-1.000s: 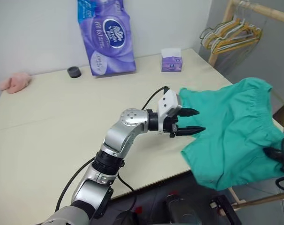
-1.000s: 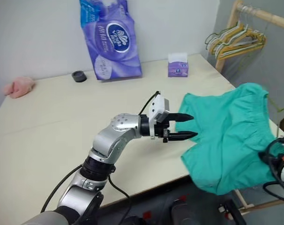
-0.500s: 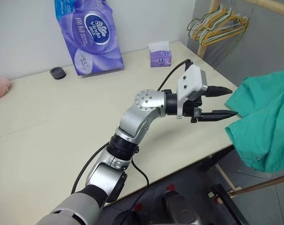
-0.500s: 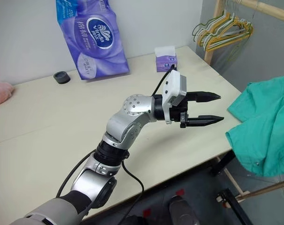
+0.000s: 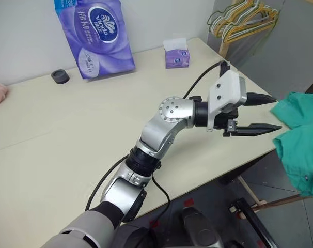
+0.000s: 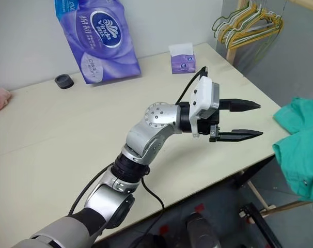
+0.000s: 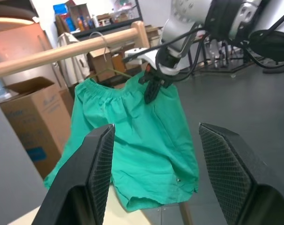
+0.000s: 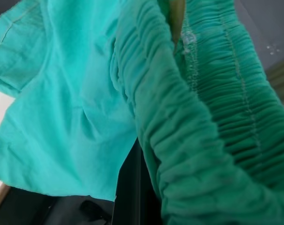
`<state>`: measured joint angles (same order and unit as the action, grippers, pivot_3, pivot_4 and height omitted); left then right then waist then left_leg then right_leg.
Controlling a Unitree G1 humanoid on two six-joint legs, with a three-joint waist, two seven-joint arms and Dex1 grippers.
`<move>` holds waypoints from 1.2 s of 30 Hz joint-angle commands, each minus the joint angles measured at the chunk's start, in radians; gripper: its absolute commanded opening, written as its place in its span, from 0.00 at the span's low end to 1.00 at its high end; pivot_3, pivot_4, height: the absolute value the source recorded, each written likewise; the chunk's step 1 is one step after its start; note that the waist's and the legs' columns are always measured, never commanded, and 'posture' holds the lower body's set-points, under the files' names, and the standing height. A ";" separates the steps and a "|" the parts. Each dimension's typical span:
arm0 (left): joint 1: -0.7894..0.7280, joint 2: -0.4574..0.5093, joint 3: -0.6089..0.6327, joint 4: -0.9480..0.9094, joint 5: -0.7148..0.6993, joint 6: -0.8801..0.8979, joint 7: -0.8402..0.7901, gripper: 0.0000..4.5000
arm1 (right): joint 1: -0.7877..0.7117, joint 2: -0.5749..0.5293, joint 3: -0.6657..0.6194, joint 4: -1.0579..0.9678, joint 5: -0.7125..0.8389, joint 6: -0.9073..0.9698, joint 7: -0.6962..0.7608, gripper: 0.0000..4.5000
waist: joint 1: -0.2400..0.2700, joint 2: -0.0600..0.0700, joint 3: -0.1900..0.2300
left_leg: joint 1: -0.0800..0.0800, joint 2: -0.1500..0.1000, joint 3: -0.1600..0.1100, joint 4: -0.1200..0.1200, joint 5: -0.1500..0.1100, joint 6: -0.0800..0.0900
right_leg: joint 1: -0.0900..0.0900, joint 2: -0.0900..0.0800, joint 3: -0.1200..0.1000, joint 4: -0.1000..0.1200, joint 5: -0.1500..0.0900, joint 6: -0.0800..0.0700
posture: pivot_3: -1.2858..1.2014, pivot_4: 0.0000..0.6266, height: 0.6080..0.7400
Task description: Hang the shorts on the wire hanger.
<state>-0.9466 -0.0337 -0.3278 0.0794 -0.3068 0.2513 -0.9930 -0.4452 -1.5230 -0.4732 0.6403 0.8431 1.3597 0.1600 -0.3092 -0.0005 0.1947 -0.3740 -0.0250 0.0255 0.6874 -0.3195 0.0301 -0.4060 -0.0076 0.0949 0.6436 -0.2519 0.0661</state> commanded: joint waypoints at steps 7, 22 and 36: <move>-0.032 -0.026 -0.017 0.000 0.001 -0.027 -0.015 0.67 | -0.121 -0.020 0.138 0.060 -0.174 -0.025 0.248 0.00 | -0.001 -0.001 0.002 | 0.009 0.000 0.009 -0.008 0.000 0.000 | 0.001 0.000 0.009 0.000 -0.001 0.003 | 0.36 0.35 1.00; -0.043 -0.068 -0.032 0.046 0.019 -0.078 -0.030 0.68 | -0.166 -0.003 -0.124 -0.171 -0.339 0.179 0.170 0.79 | -0.021 0.000 0.002 | 0.009 0.000 0.010 -0.008 0.000 0.000 | 0.000 -0.001 0.010 0.000 -0.001 0.004 | 0.35 0.31 1.00; 0.023 0.060 -0.001 0.064 0.130 -0.104 0.044 0.68 | -0.014 0.303 -0.198 -1.178 -0.372 0.116 0.085 0.99 | -0.048 -0.001 -0.001 | 0.009 0.000 0.009 -0.008 0.000 0.000 | 0.000 0.000 0.009 0.002 -0.001 0.005 | 0.37 0.25 1.00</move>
<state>-0.9477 -0.0026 -0.3555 0.1649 -0.2076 0.1451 -0.9844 -0.4452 -1.2582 -0.7181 -0.4153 0.4479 1.5458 0.2475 -0.3570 -0.0013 0.1939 -0.3645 -0.0246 0.0343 0.6796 -0.3197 0.0296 -0.4059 -0.0079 0.1045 0.6459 -0.2522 0.0720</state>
